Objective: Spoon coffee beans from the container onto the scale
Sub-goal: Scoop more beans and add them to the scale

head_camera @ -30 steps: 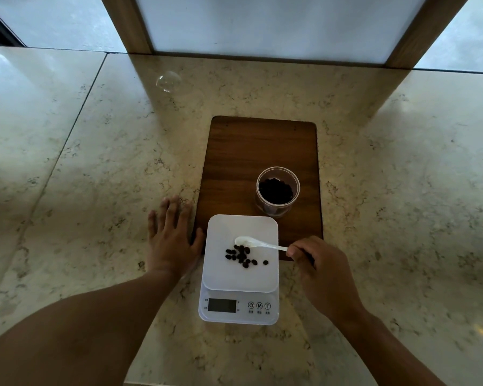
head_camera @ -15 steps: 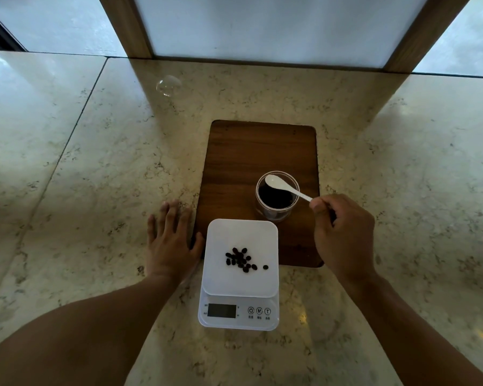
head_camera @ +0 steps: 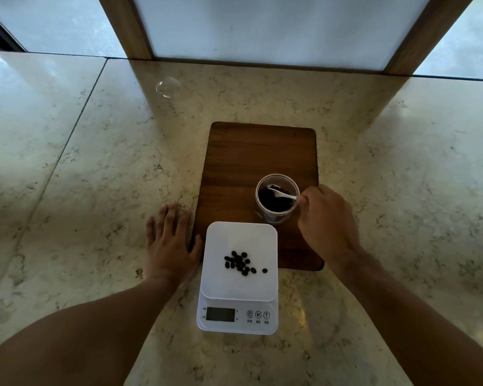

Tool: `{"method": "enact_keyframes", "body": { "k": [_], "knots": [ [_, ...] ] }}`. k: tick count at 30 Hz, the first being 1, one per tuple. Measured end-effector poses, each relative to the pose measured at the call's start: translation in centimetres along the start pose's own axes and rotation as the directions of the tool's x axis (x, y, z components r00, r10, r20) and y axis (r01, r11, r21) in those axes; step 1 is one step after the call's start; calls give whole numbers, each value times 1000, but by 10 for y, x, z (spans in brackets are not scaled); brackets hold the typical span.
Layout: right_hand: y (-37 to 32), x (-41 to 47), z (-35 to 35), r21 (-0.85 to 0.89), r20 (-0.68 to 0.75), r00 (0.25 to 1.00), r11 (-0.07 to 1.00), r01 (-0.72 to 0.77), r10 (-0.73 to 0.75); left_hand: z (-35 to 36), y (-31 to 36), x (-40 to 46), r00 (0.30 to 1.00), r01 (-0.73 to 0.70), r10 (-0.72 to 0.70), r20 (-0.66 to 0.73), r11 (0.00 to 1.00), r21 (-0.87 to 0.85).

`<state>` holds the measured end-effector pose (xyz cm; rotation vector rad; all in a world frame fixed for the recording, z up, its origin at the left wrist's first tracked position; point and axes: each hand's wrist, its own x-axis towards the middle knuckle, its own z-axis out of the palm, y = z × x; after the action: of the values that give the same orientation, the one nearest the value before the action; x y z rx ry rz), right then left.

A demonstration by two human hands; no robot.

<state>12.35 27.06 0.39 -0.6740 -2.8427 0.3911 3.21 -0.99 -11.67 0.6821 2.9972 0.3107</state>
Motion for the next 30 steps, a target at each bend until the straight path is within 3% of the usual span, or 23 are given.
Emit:
{"method": "enact_keyframes", "body": {
  "k": [16,30],
  "knots": [
    [7,22,-7,143,261,949,965,-222,180,-3,1,-1,1000,0,0,10,1000,7],
    [20,22,-17,295,413,858,846,-443,305,-3,1,-1,1000,3,-3,23,1000,14]
  ]
}}
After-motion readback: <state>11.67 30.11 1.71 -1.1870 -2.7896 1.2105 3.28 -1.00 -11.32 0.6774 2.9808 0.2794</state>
